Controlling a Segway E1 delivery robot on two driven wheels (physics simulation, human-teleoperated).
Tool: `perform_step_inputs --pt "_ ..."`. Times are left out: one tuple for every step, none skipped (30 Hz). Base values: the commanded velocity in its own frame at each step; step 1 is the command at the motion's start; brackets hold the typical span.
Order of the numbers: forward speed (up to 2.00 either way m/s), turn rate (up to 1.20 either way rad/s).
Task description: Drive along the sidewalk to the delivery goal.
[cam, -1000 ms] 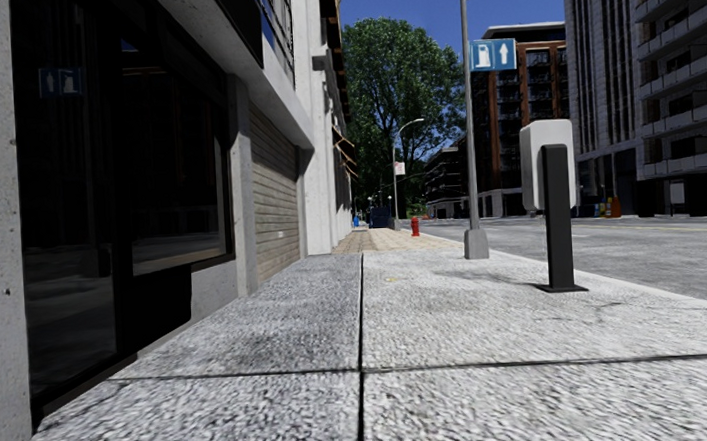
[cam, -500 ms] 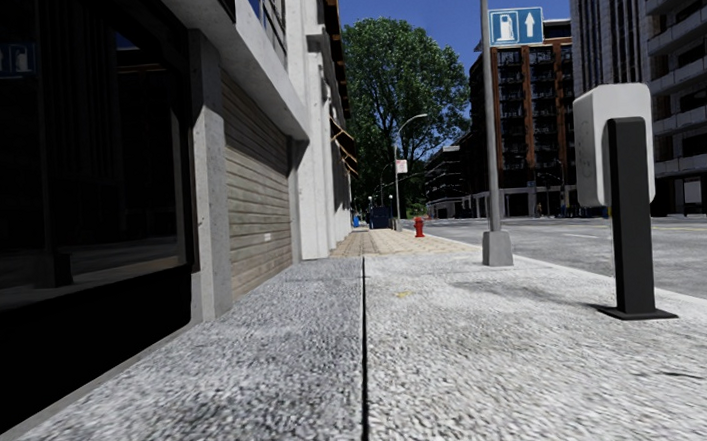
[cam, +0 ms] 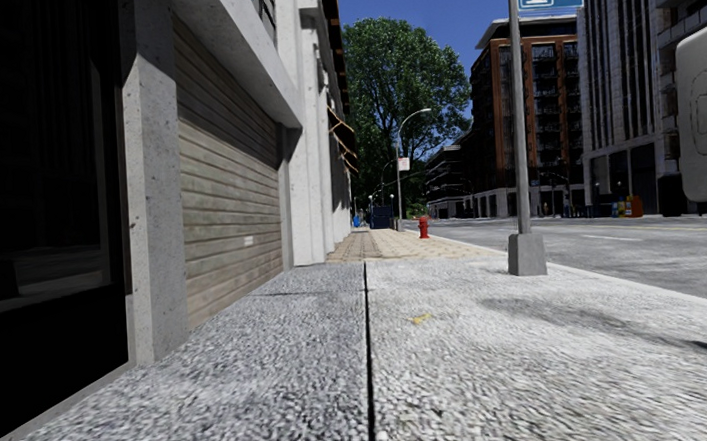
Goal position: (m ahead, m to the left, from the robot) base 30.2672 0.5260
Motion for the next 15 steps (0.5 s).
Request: perform_step_inputs --pt "2.0 -0.16" --pt "2.0 -0.24" --pt "2.0 -0.24" --pt "2.0 -0.26" --pt "2.0 -0.24" --pt "2.0 -0.19" --pt "2.0 -0.12" --pt "2.0 -0.12" --pt "2.0 0.0" --pt "2.0 0.0" --pt "2.0 0.0" --pt "2.0 0.0" --pt "2.0 0.0" --pt "2.0 0.0" --pt "2.0 0.0"
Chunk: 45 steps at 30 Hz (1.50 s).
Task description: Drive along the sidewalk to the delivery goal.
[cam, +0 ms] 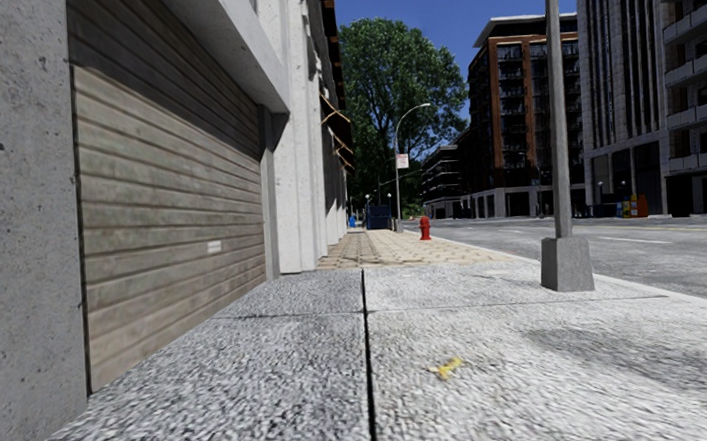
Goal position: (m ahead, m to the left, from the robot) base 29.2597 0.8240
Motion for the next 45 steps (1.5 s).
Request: perform_step_inputs --pt "2.0 0.0" --pt "2.0 0.0" --pt "2.0 0.0" --pt "2.0 0.0" --pt "2.0 0.0" --pt "2.0 0.0" --pt "2.0 0.0" --pt "2.0 0.0" --pt "2.0 0.0" --pt "2.0 0.0" --pt "2.0 0.0" --pt "2.0 0.0" --pt "2.0 0.0" --pt "2.0 0.0" --pt "2.0 0.0" --pt "2.0 0.0" --pt "2.0 0.0" --pt "2.0 0.0" --pt "2.0 0.0" --pt "2.0 0.0" --pt "2.0 0.0" --pt "2.0 0.0" --pt "2.0 0.0" --pt "2.0 0.0" --pt "2.0 0.0" --pt "2.0 0.0" --pt "2.0 0.0" --pt "2.0 0.0" --pt "2.0 0.0" --pt "2.0 0.0" --pt "2.0 0.0" --pt "2.0 0.0" --pt "2.0 0.0" --pt "2.0 0.0" --pt "2.0 0.0" --pt "2.0 0.0" --pt "2.0 0.0" --pt "2.0 0.0" --pt "2.0 0.0" --pt "2.0 0.0" --pt "2.0 0.0" --pt "2.0 0.0" --pt "2.0 0.0" --pt "2.0 0.0" --pt "2.0 0.0"
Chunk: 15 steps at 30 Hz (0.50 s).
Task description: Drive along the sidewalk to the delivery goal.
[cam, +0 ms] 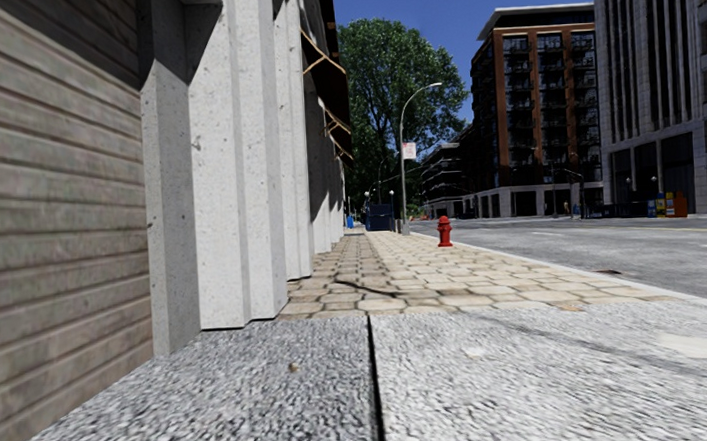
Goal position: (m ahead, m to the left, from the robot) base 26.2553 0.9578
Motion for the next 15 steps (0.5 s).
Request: perform_step_inputs --pt "2.0 0.0" --pt "2.0 0.0" --pt "2.0 0.0" --pt "2.0 0.0" --pt "2.0 0.0" --pt "2.0 0.0" --pt "2.0 0.0" --pt "2.0 0.0" --pt "2.0 0.0" --pt "2.0 0.0" --pt "2.0 0.0" --pt "2.0 0.0" --pt "2.0 0.0" --pt "2.0 0.0" --pt "2.0 0.0"
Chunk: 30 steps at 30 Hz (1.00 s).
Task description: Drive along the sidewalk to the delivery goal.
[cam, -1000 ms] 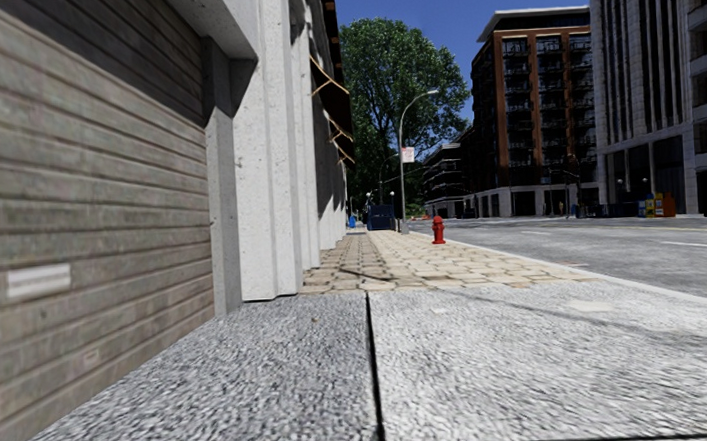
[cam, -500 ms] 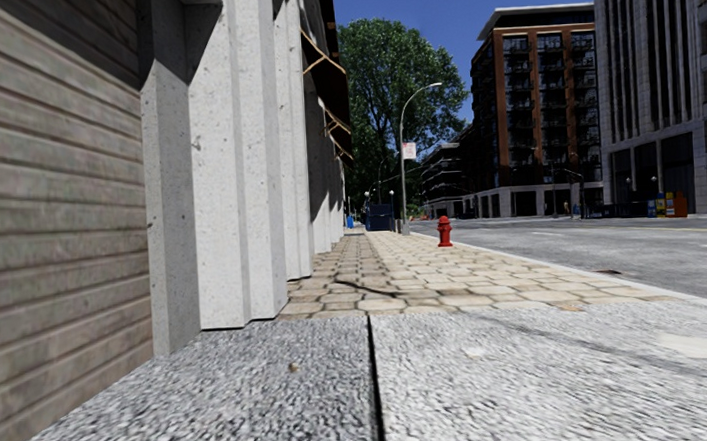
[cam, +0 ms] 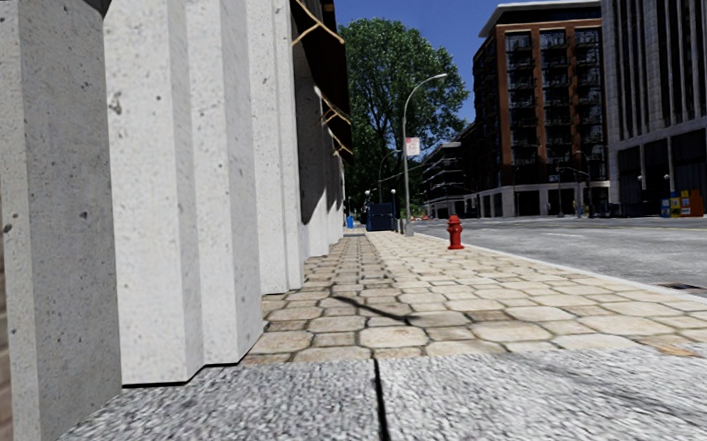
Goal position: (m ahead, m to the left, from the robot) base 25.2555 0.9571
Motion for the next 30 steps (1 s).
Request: perform_step_inputs --pt "2.0 0.0" --pt "2.0 0.0" --pt "2.0 -0.16" --pt "2.0 -0.27" --pt "2.0 -0.31" --pt "2.0 -0.31" --pt "2.0 -0.24" --pt "2.0 -0.06" --pt "2.0 0.0" --pt "2.0 0.0" --pt "2.0 0.0" --pt "2.0 0.0" --pt "2.0 0.0" --pt "2.0 0.0" --pt "2.0 0.0" --pt "2.0 0.0" --pt "2.0 0.0" --pt "2.0 0.0" --pt "2.0 0.0" --pt "2.0 0.0" --pt "2.0 0.0" --pt "2.0 0.0" --pt "2.0 0.0" --pt "2.0 0.0" --pt "2.0 0.0" --pt "2.0 0.0" --pt "2.0 0.0" --pt "2.0 0.0" --pt "2.0 0.0" --pt "2.0 0.0"
